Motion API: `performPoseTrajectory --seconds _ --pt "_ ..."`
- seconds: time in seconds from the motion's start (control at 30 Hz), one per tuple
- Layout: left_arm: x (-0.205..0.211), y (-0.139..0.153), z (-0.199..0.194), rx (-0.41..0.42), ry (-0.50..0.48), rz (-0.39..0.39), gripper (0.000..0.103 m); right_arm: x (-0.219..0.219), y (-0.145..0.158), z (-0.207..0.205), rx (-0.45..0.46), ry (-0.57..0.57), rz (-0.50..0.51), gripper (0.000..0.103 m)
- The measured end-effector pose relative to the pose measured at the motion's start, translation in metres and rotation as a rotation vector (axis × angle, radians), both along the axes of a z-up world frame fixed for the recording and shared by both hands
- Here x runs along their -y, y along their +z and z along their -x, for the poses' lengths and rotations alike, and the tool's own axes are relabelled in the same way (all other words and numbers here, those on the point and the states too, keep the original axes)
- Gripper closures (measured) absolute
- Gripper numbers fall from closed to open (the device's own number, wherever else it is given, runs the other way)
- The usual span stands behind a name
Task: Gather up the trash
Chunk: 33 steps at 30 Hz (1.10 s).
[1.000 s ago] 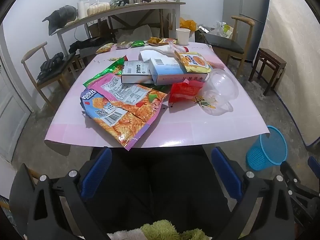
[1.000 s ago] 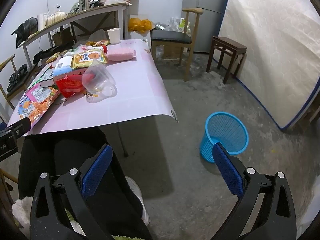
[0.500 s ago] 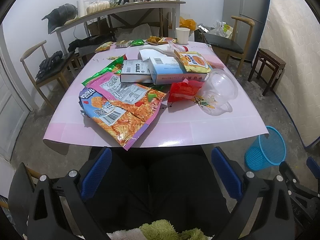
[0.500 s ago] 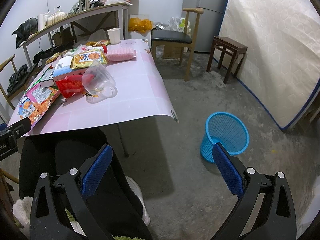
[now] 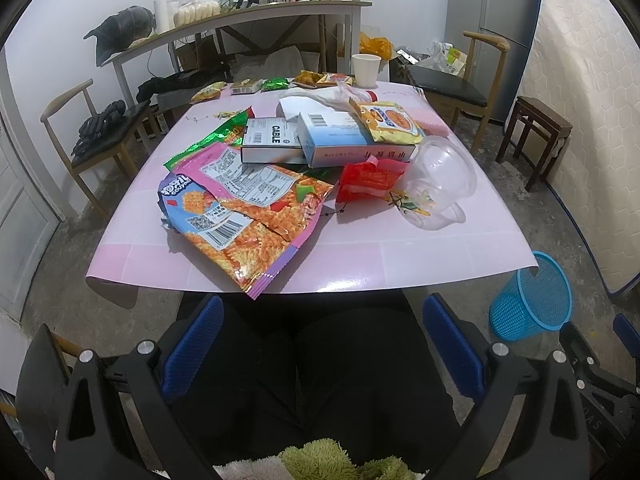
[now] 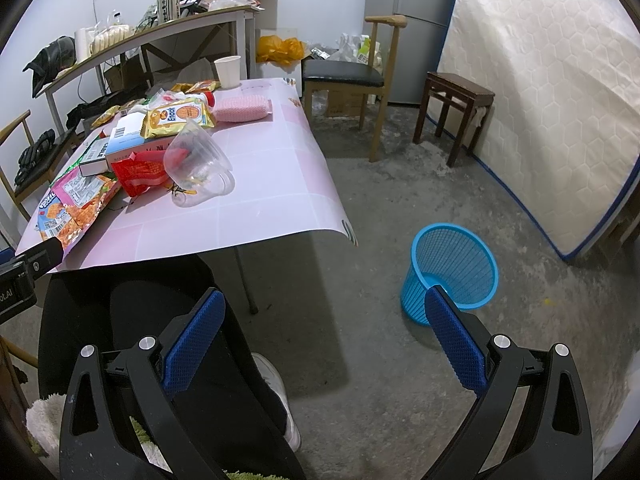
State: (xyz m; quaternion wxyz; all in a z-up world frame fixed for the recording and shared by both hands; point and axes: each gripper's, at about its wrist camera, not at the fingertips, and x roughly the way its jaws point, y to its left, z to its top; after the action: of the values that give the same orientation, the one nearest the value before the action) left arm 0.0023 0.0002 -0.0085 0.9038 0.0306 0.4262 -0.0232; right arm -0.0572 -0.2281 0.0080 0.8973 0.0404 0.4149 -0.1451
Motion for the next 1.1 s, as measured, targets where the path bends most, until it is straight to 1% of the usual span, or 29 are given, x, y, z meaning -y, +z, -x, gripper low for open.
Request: performPoseTrajectory --seconds 0.33,0.57,0.77,0.87,0.9,1.0,1.1 --pt "0.004 -0.003 0.005 -0.007 0.003 0.002 0.005 -0.001 0.001 -0.003 0.001 0.000 -0.002 0.008" --pt "-0.005 -0.002 0.002 -0.016 0.016 0.010 0.006 -0.006 0.000 -0.005 0.002 0.005 -0.007 0.008" --pt "-0.006 -0.003 0.001 -0.022 0.034 0.004 0.005 0.002 -0.001 -0.004 0.016 0.012 -0.032 0.008" --pt "-0.008 -0.004 0.003 -0.017 0.049 0.001 0.006 0.003 0.000 -0.009 0.018 0.026 -0.043 0.008" --pt "-0.011 -0.002 -0.006 -0.019 0.055 0.004 0.006 0.003 0.001 -0.011 0.018 0.031 -0.042 0.008" --pt "-0.017 -0.002 -0.010 -0.012 0.072 0.013 0.006 0.002 0.004 -0.019 0.016 0.049 -0.035 0.008" --pt "-0.024 -0.001 -0.014 -0.003 0.086 0.023 0.006 0.000 0.011 -0.028 0.031 0.064 -0.028 0.008"
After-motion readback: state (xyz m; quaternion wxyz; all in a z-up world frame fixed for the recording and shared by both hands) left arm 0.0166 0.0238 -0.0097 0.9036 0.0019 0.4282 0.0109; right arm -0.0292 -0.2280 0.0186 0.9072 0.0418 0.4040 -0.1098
